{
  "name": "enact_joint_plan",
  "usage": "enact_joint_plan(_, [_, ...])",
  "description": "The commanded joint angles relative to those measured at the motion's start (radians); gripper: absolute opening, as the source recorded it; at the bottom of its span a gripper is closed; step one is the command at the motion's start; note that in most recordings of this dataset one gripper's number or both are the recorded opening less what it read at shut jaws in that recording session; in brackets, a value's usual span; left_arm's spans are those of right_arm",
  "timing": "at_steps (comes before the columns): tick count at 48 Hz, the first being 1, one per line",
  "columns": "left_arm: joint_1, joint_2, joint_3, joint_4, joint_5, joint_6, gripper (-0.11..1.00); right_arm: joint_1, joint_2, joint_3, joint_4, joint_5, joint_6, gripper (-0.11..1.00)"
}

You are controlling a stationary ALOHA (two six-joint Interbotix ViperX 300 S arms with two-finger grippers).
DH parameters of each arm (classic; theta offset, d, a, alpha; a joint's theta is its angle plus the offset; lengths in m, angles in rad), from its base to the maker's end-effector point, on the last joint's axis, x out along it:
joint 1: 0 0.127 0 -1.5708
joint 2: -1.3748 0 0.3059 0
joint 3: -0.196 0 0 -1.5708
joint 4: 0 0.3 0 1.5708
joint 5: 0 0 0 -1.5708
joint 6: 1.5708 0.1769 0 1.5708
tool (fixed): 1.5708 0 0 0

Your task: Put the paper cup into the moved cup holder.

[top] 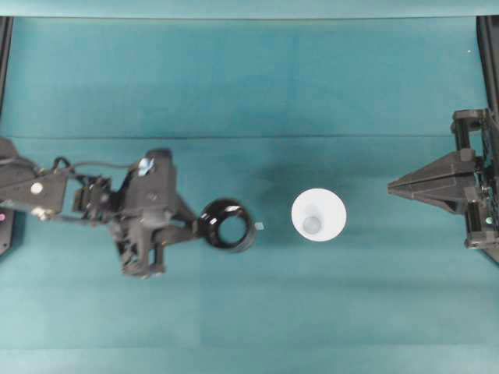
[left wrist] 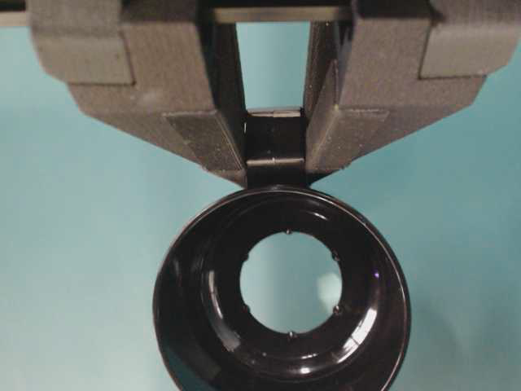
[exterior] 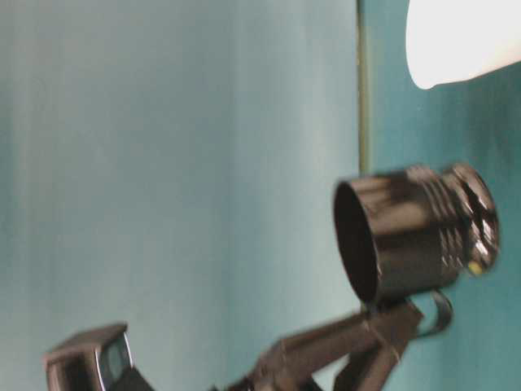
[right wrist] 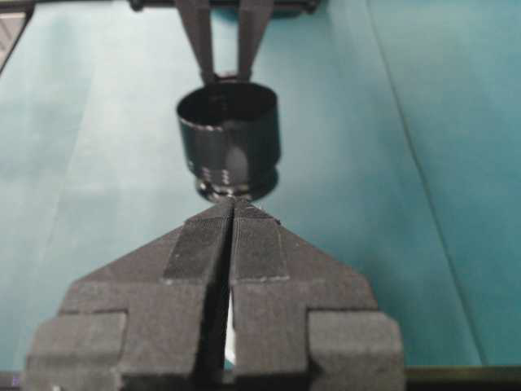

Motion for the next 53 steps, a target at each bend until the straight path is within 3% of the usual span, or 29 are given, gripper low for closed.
enact_joint_plan(1, [0.014,0.017,-0.049,0.002,0.014,0.015,0.21,-0.002,0.006,-0.025,0.003,-0.005,0.011,-0.04])
enact_joint_plan(20, [0.038,0.15,-0.16,0.003,0.112,0.067,0.21,-0.002,0.006,-0.023,0.003,-0.003,0.009,-0.04])
enact_joint_plan(53, [0.044,0.202,-0.178,0.003,0.112,0.069,0.21,-0.002,0.008,-0.025,0.003,0.029,0.011,-0.04])
